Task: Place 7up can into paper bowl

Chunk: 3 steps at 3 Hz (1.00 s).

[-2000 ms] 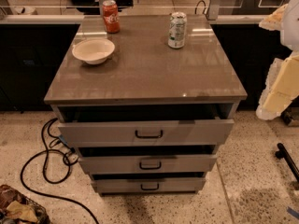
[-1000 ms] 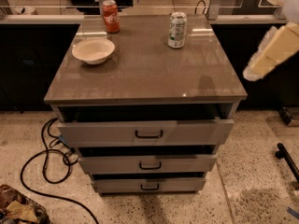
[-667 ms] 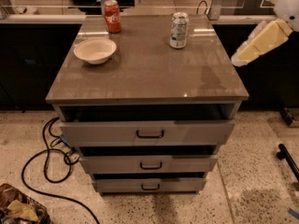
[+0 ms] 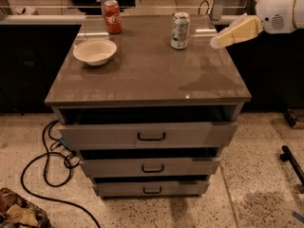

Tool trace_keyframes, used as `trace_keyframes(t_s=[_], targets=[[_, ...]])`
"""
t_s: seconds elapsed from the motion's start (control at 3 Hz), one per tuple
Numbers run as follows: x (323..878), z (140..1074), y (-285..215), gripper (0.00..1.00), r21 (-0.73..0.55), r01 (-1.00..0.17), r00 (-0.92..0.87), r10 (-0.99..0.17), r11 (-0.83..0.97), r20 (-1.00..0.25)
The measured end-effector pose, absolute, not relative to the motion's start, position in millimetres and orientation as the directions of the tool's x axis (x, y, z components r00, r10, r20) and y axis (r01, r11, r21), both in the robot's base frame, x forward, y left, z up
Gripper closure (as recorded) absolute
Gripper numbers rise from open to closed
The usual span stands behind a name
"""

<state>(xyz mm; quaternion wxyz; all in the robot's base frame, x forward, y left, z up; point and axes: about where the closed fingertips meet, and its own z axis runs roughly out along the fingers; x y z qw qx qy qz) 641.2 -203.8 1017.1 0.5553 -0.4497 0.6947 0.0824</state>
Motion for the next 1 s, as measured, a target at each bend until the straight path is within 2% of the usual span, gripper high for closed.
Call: trace_keyframes(t_s=[0.33, 1.0], targets=[[641.5, 1017.0, -203.3, 0.00, -0.385, -0.717, 0.022, -0.533, 0.582, -0.846], [700.6, 1006.8, -200.9, 0.00, -0.379, -0.667, 0.090, -0.435, 0.642, -0.896]])
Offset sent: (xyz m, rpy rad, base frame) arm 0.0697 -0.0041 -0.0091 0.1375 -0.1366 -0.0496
